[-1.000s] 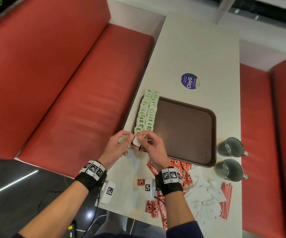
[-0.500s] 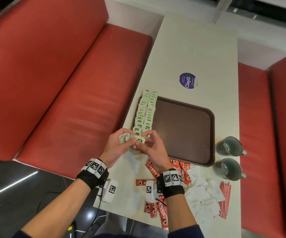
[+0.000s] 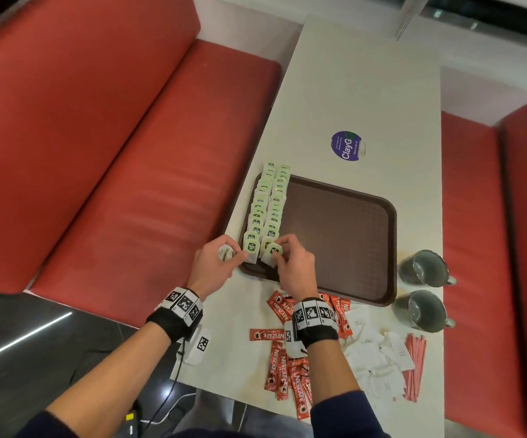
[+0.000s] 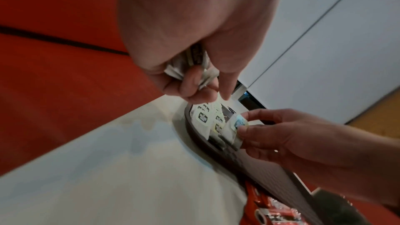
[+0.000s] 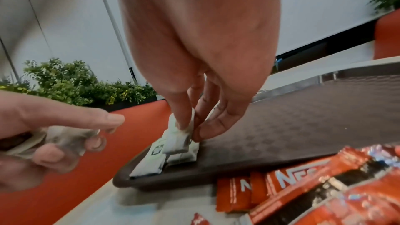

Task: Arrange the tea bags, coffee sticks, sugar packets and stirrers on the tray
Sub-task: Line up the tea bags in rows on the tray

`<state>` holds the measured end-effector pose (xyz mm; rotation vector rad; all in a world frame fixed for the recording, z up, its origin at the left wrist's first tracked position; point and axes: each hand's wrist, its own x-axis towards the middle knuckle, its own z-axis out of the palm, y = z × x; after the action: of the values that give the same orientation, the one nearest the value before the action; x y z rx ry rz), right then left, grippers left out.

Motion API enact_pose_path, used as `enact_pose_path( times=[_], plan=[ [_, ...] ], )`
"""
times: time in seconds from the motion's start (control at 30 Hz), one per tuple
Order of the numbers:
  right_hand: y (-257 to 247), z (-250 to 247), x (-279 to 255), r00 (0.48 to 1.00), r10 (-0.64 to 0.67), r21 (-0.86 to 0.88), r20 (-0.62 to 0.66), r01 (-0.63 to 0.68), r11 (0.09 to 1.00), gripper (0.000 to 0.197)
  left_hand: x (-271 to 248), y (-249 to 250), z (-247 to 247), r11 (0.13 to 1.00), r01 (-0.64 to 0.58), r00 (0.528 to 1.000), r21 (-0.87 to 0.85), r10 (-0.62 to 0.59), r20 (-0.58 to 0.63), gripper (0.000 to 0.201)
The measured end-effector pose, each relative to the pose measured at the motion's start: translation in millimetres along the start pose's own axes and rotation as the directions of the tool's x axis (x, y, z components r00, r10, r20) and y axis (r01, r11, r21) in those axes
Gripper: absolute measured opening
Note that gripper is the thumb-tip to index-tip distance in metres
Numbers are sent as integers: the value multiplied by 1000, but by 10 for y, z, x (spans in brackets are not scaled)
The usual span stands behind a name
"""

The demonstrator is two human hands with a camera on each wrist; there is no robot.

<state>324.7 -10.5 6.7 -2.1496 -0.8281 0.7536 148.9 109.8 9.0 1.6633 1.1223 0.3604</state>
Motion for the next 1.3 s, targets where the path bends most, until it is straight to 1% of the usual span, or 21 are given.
enact_pose_path(
  times=[0.1,0.2,0.27,0.37,0.43,0.5,0.6,0.73,0.87,0.97,1.3],
  plan=[
    [21,72,53,998,-19,-80,61,24,997,25,102,-36,30,986,-92,996,136,90,18,18],
    [27,148,94,998,-21,-127,57,28,991,26,181,-36,98,937,-175,984,303,162,70,14],
    [20,179,104,999,-24,-138,24,27,990,27,211,-13,168,890,-219,976,400,193,106,16],
    [0,219,73,997,-30,-166,-64,19,986,30,241,4,247,813,-236,971,533,180,157,18],
    [-3,249,36,992,-17,-167,-124,-4,986,31,260,-29,273,774,-242,970,586,174,171,20],
    [-3,287,5,992,-6,-167,-127,-16,986,29,260,-57,273,761,-243,970,601,183,161,22],
    [-12,350,-35,996,31,-174,-81,-45,984,27,223,-52,264,743,-240,970,624,210,122,27],
    [-3,458,-43,992,42,-153,-122,-61,986,29,191,-38,248,714,-216,974,666,202,99,31],
    [11,504,20,983,53,-139,-173,-78,987,33,210,-3,238,719,-204,978,665,186,99,31],
    [23,517,69,978,37,-126,-207,-64,990,34,243,28,237,726,-204,978,657,184,102,32],
    [34,537,186,976,15,-132,-216,-45,990,36,350,55,254,733,-193,981,652,167,102,32]
  ],
)
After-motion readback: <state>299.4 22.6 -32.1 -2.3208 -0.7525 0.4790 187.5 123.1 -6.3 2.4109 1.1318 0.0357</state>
